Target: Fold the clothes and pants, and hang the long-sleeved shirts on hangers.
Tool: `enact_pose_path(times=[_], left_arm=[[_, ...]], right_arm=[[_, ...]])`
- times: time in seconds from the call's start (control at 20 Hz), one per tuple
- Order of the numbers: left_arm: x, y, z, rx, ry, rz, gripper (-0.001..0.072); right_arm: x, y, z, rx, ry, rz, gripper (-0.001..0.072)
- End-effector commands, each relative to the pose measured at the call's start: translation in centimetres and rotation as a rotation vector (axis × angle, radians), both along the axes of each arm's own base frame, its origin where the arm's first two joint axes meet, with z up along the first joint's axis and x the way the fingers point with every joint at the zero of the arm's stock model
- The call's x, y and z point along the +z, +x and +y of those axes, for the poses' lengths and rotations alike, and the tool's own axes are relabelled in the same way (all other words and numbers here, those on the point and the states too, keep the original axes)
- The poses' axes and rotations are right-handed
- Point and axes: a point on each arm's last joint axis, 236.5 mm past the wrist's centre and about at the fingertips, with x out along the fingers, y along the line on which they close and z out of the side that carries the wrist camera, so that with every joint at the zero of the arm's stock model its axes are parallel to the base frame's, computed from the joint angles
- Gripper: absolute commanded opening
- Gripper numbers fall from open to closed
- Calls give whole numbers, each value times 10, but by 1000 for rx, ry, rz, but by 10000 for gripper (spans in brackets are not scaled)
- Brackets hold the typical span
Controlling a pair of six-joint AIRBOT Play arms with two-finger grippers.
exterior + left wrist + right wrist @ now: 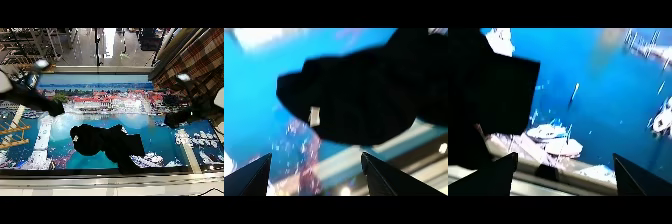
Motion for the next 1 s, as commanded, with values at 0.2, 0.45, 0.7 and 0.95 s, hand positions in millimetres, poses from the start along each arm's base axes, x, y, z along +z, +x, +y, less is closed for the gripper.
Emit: enact_pose_path(times=[0.2, 0.45, 0.7, 0.95], left_arm=[[-147, -88, -44, -259, -81, 2, 654], [-182, -94, -71, -276, -182, -48, 653], [-212, -84, -112, -357, -171, -91, 652], [-223, -57, -131, -346, -174, -82, 607]], right_arm=[[-110, -124, 84, 216, 398, 224, 663], [-185, -152, 128, 322, 346, 247, 630], [-221, -130, 176, 413, 294, 196, 564], [-240, -99, 208, 437, 284, 247, 500]])
